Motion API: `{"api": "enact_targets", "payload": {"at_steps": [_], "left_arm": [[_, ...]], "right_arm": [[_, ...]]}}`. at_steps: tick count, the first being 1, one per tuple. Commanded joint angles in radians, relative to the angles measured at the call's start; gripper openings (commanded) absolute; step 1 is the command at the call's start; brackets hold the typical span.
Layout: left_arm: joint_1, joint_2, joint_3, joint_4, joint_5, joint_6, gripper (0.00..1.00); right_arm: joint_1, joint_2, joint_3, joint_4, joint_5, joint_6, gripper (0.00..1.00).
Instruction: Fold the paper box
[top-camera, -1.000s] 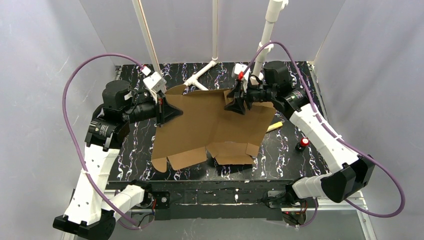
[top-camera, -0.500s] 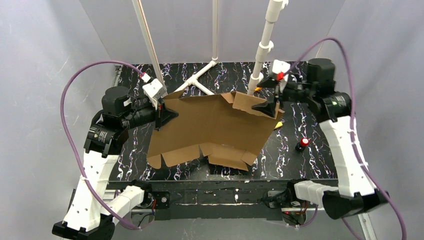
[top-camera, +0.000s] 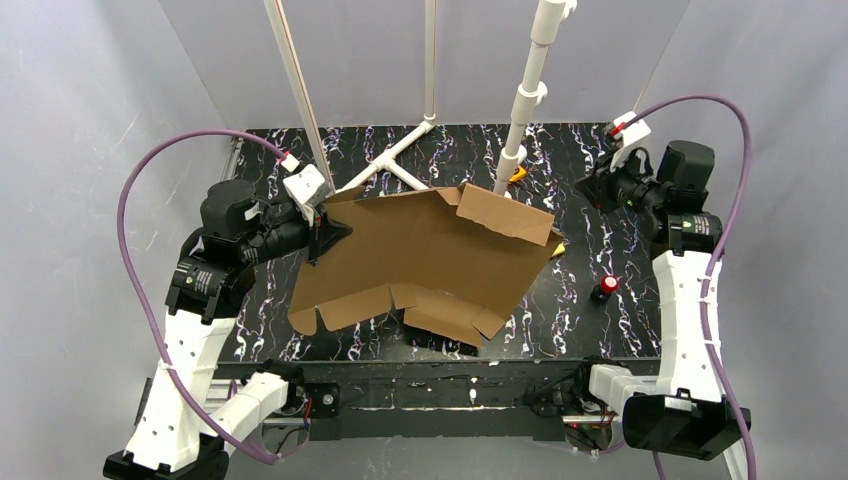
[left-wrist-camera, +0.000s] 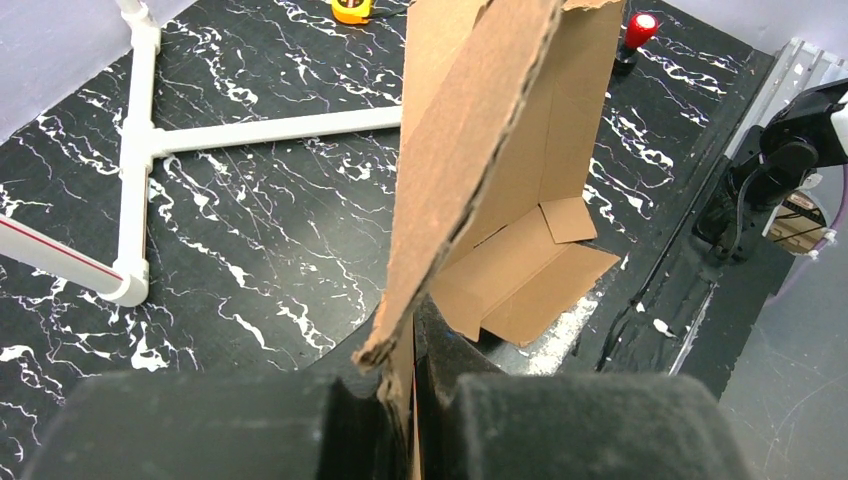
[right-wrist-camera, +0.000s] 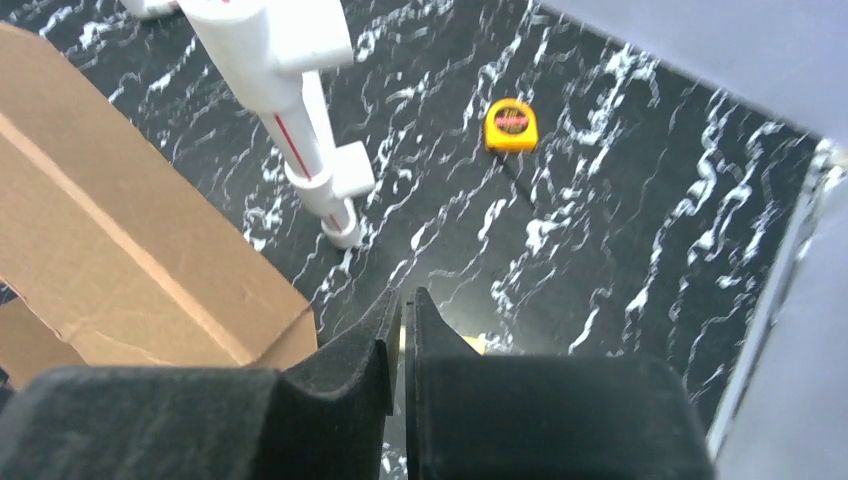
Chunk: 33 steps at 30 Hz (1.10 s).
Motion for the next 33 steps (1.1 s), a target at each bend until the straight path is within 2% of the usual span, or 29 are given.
{"api": "enact_targets", "payload": {"at_steps": [1,6,11,15,21,24,33], "left_arm": [[-0.003,-0.017,0.009,0.007,-0.006,0.005,0.00],[-0.003,-0.017,0.016,0.006,-0.002,-0.013,0.00],[-0.004,-0.013,0.018,0.006,0.004,-0.022,0.00],[-0.004,-0.009,0.024,0.007,0.015,-0.031,0.00],[-0.004,0.000,0.029,0.017,0.040,-0.049,0.00],[-0.004,0.001,0.028,0.018,0.049,-0.048,0.00],[-0.004,-0.017,-0.001,0.009,0.031,-0.031,0.00]], "right_arm": [[-0.003,-0.011,-0.071,0.007,-0.032,-0.036,0.13],[-0.003,-0.033,-0.107,-0.178,-0.240,-0.252,0.12],[-0.001,-0.034,-0.161,-0.228,-0.275,-0.300,0.12],[0.017,-0.023,-0.202,-0.258,-0.239,-0.350,0.12],[0.057,-0.024,-0.278,-0.198,-0.124,-0.326,0.13],[0.057,-0.030,-0.261,-0.182,-0.099,-0.317,0.14],[0.058,-0.072,-0.047,-0.314,0.036,-0.381,0.34]]}}
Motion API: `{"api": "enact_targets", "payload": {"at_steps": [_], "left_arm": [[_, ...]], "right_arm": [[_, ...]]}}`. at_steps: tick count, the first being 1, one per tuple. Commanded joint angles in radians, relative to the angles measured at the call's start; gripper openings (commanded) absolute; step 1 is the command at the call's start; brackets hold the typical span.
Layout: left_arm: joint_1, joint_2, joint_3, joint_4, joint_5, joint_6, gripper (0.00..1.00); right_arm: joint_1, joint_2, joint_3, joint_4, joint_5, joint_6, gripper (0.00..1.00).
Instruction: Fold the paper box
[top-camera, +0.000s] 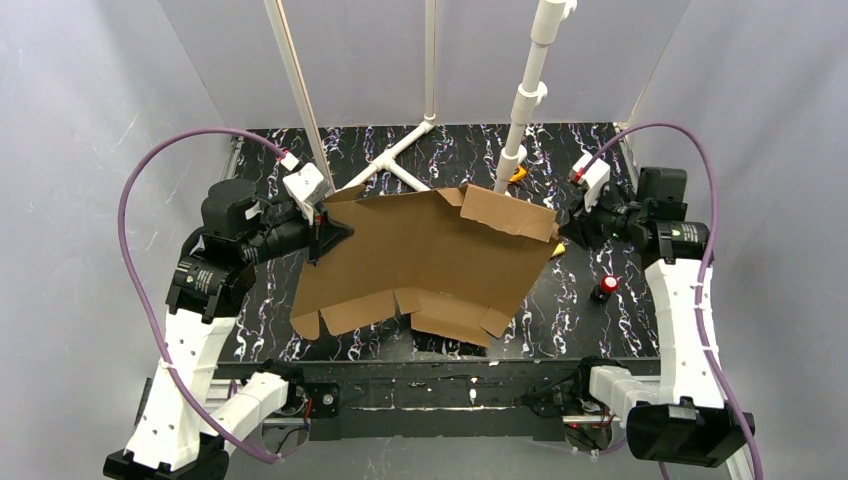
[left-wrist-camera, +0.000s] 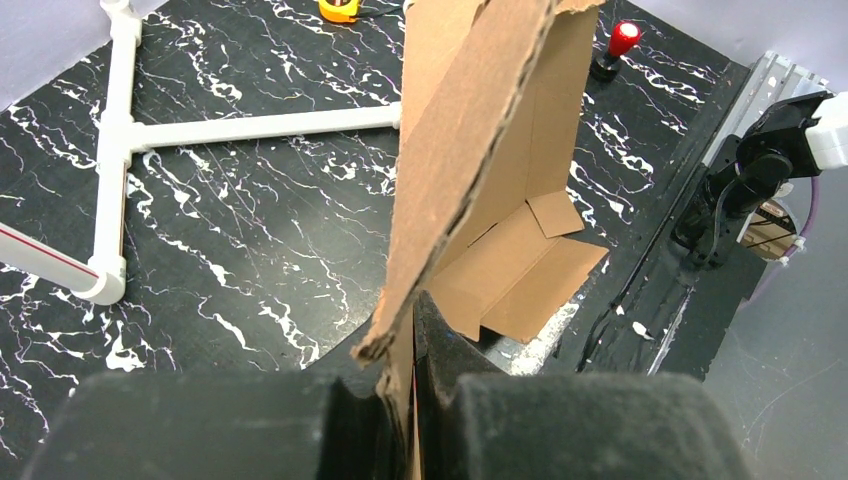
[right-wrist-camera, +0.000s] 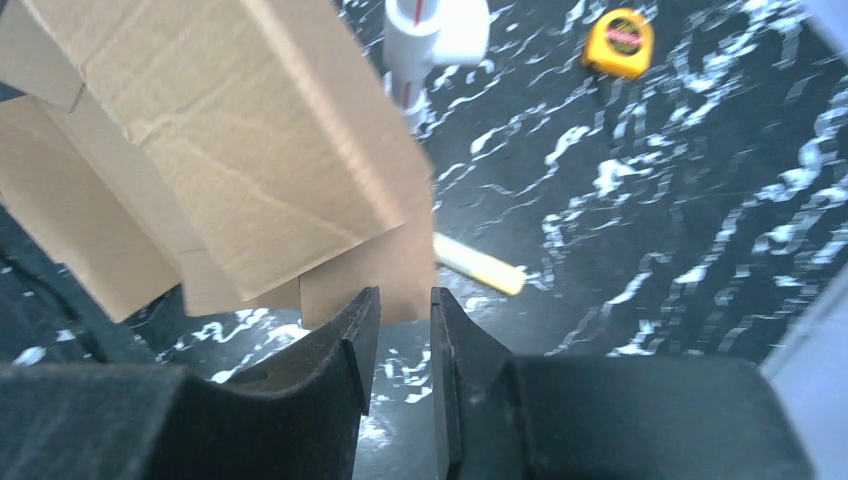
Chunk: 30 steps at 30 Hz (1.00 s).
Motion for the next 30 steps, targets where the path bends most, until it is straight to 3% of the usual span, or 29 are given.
{"api": "enact_targets", "payload": {"at_steps": [1,11,16,22,26,30], "left_arm": [[-0.005,-0.026,-0.004,0.003,0.020,0.006,0.00],[-0.003,-0.044,-0.001,-0.016,0.043,-0.082,0.00],[-0.003,-0.031,0.007,-0.014,0.053,-0.141,0.00],[-0.005,-0.004,0.034,-0.014,0.067,-0.260,0.00],[-0.004,-0.007,0.015,-0.006,0.088,-0.435,0.00],[-0.005,0.005,0.013,-0.017,0.095,-0.512,0.00]], "right_arm": [[0.002,-0.051,0.091,-0.042,0.073,-0.029,0.38],[0.002,-0.043,0.227,-0.210,-0.179,-0.164,0.97],[0.018,0.004,0.275,-0.238,-0.289,-0.245,0.98],[0.103,0.052,0.331,-0.151,-0.285,-0.261,0.98],[0.414,0.092,0.290,0.005,0.032,-0.184,0.98],[0.533,0.085,0.243,0.083,0.258,-0.244,0.99]]}}
